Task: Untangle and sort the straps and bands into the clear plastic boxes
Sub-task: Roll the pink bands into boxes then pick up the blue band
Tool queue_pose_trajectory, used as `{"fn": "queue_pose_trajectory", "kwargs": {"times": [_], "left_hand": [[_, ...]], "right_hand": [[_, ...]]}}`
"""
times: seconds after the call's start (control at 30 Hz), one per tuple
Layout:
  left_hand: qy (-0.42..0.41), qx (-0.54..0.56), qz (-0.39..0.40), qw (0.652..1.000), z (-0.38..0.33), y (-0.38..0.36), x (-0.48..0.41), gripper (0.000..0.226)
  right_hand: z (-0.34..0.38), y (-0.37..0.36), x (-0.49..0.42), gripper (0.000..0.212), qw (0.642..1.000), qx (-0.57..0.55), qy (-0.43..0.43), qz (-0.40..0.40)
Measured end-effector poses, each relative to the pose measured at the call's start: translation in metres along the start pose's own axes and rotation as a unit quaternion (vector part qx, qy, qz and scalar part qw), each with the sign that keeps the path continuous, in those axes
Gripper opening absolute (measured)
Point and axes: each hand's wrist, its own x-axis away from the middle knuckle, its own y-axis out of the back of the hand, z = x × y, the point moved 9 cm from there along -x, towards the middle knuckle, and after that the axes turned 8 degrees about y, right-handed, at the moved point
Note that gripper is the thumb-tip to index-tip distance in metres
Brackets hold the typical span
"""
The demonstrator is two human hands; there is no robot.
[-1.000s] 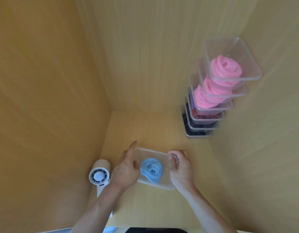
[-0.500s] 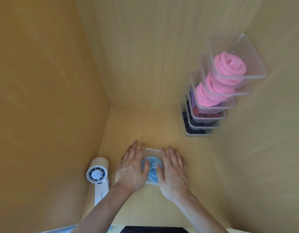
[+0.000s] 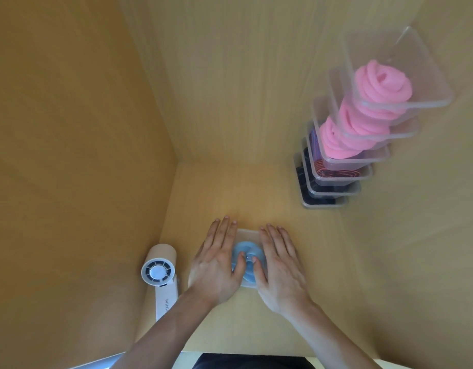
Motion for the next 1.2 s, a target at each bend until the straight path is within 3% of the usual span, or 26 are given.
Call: {"fn": "queue_pose_trajectory", "kwargs": {"times": [0.27,0.67,1.2], "left_hand": [[0.004,0.066,-0.028,0.997,0.007,0.004,0.005,0.066],[-0.016,0.019,-0.015,1.000,-0.002,0.006,0.015,0.062],[0.007,0.003,0.025,1.000,-0.003,0.000,0.005,0.068]], "right_hand": [[0.002,0.006,0.006,0.066,0.999,-0.026,0.003,-0.025],[0.006,0.008,0.015,0.062,0.998,-0.029,0.025,-0.040],[0.004,0.009,0.004,0.070,0.998,-0.062,0.011,0.002]]}}
